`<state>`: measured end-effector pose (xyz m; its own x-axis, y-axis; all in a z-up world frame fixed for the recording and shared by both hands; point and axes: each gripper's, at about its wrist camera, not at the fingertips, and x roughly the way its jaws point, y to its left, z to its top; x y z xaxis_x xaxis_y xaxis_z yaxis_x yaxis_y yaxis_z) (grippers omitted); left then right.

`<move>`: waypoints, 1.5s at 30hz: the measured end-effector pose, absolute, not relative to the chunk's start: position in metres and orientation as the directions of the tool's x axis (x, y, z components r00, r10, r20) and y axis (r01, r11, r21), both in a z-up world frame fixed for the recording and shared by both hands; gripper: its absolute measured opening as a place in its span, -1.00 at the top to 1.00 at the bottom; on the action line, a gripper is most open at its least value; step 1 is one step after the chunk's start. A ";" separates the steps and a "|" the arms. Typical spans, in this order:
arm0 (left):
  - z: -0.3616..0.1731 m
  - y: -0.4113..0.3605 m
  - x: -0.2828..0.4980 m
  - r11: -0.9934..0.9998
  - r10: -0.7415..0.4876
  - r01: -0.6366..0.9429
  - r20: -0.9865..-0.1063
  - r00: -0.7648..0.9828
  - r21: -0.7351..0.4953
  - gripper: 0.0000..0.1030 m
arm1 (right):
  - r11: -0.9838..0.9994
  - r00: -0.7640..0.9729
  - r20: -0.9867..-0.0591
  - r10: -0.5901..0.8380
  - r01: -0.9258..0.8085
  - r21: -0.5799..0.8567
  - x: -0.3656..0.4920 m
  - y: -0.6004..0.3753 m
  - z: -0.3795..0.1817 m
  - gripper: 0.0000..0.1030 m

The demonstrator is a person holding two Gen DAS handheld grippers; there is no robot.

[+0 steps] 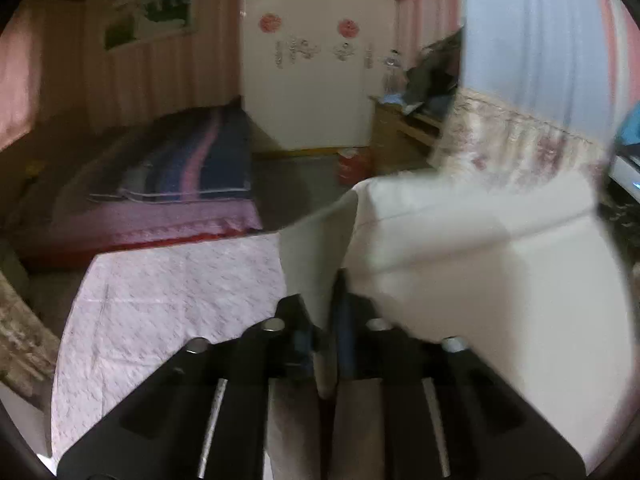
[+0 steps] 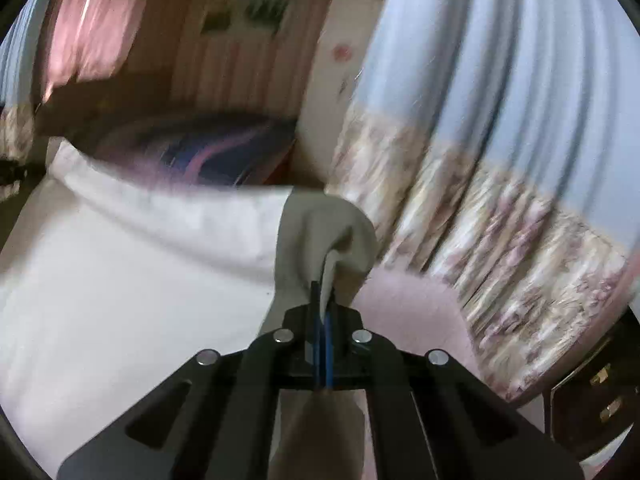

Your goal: Fold large clothes

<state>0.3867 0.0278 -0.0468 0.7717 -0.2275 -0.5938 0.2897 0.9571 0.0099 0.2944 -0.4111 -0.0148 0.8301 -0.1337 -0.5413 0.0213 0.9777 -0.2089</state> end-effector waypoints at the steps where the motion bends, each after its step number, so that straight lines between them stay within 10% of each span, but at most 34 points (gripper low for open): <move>1: -0.063 0.025 0.402 0.968 -0.144 0.241 -0.640 0.755 0.065 0.57 | 0.983 0.765 -0.629 -0.136 0.028 -0.179 0.309 -0.420 -0.030 0.97; 6: -0.112 0.036 0.436 0.979 -0.046 0.184 -0.798 0.601 0.082 0.31 | 0.993 0.610 -0.784 -0.116 0.057 -0.103 0.324 -0.452 -0.070 0.32; 8: -0.095 0.046 0.421 0.984 -0.018 0.147 -0.760 0.650 0.103 -0.61 | 0.995 0.662 -0.743 -0.098 0.043 -0.093 0.302 -0.454 -0.049 -0.25; 9: -0.087 0.052 0.414 0.985 -0.017 0.139 -0.744 0.668 0.102 -0.76 | 0.993 0.695 -0.711 -0.107 0.045 -0.105 0.286 -0.453 -0.037 -0.42; 21: -0.091 0.083 0.253 0.981 -0.167 0.185 -0.754 0.635 -0.062 -0.94 | 0.997 0.692 -0.720 -0.043 0.080 0.017 0.168 -0.451 -0.061 -0.59; 23: -0.105 0.081 0.244 0.975 -0.196 0.206 -0.766 0.612 -0.085 -0.62 | 0.993 0.655 -0.756 -0.009 0.093 0.070 0.164 -0.451 -0.080 -0.59; 24: -0.115 0.078 0.242 0.966 -0.231 0.234 -0.780 0.582 -0.111 -0.33 | 0.988 0.632 -0.773 0.045 0.089 0.130 0.166 -0.452 -0.090 -0.36; 25: -0.125 0.076 0.242 0.953 -0.278 0.257 -0.799 0.534 -0.160 0.21 | 0.979 0.617 -0.779 0.111 0.067 0.193 0.169 -0.452 -0.098 0.51; 28: -0.123 0.064 0.232 0.964 -0.221 0.252 -0.787 0.576 -0.086 0.57 | 0.995 0.655 -0.754 0.048 0.036 0.095 0.171 -0.428 -0.093 0.83; 32: -0.109 0.064 0.211 0.977 -0.130 0.211 -0.775 0.618 0.004 0.70 | 0.995 0.756 -0.650 -0.077 0.014 -0.101 0.152 -0.407 -0.052 0.88; 36: -0.135 0.057 0.210 0.972 -0.110 0.233 -0.805 0.583 0.036 0.67 | 0.993 0.640 -0.764 -0.081 -0.015 -0.118 0.162 -0.414 -0.106 0.82; 39: -0.131 0.064 0.209 0.981 -0.109 0.194 -0.789 0.605 0.013 0.51 | 0.998 0.659 -0.750 -0.057 0.018 -0.060 0.156 -0.421 -0.104 0.71; 41: -0.119 0.069 0.206 0.988 -0.057 0.147 -0.770 0.636 0.048 -0.08 | 0.998 0.686 -0.726 -0.055 0.039 -0.040 0.147 -0.427 -0.086 0.38; 43: -0.097 0.076 0.197 0.993 0.029 0.066 -0.726 0.687 0.102 -0.78 | 0.998 0.732 -0.679 -0.060 0.054 -0.029 0.133 -0.429 -0.063 -0.38; 45: -0.073 0.080 0.186 0.994 0.059 0.020 -0.675 0.735 0.108 -0.94 | 0.999 0.782 -0.621 -0.048 0.049 -0.016 0.120 -0.419 -0.044 -0.45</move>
<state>0.1856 0.0803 -0.0734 0.7354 0.0591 -0.6751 0.0196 0.9939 0.1083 0.1201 -0.4194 -0.0436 0.7824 -0.0485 -0.6209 0.0493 0.9987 -0.0158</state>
